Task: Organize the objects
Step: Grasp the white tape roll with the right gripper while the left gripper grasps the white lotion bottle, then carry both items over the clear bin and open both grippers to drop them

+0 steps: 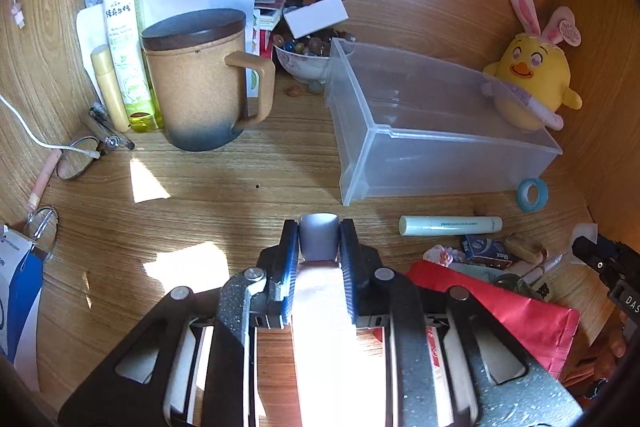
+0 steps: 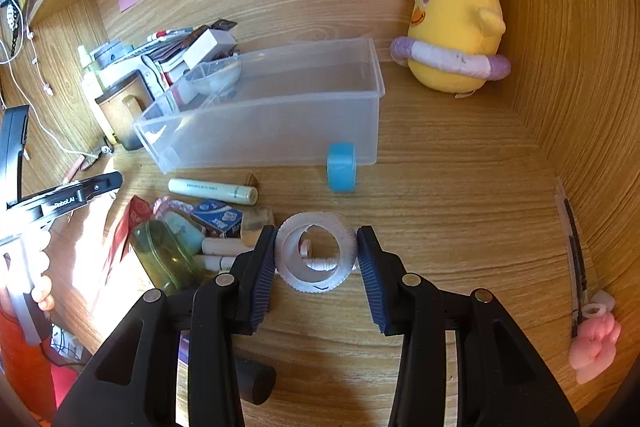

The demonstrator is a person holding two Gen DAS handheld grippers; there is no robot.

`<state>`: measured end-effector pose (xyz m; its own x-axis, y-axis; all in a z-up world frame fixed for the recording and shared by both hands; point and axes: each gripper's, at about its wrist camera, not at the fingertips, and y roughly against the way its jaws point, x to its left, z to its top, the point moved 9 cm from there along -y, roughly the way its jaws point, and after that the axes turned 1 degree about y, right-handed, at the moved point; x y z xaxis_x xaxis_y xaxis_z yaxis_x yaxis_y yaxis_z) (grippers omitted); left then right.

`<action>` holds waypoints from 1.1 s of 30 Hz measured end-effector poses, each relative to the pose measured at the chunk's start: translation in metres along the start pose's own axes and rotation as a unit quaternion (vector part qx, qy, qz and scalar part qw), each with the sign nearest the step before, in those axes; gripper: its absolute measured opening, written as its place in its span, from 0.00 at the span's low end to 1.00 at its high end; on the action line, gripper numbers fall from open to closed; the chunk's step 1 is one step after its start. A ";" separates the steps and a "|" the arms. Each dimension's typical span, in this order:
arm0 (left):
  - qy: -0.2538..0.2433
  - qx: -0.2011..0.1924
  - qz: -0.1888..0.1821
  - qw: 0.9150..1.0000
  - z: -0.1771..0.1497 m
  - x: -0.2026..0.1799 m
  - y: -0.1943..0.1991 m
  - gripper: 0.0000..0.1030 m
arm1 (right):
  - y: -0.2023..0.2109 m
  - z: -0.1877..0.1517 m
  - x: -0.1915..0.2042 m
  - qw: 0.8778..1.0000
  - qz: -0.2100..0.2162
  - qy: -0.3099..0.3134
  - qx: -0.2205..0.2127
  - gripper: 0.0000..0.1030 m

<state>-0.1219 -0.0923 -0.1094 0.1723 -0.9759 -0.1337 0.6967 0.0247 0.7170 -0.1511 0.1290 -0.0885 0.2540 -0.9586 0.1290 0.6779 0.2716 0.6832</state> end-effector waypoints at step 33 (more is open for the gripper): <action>-0.033 -0.154 -0.033 0.987 0.101 -0.050 0.100 0.19 | 0.014 0.097 0.017 0.995 0.023 0.038 -0.090 0.36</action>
<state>-0.1316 -0.0632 0.0379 0.0804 -0.9894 -0.1209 0.8853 0.0152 0.4647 -0.2038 0.1083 -0.0073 0.3343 -0.9374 0.0974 0.7747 0.3322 0.5380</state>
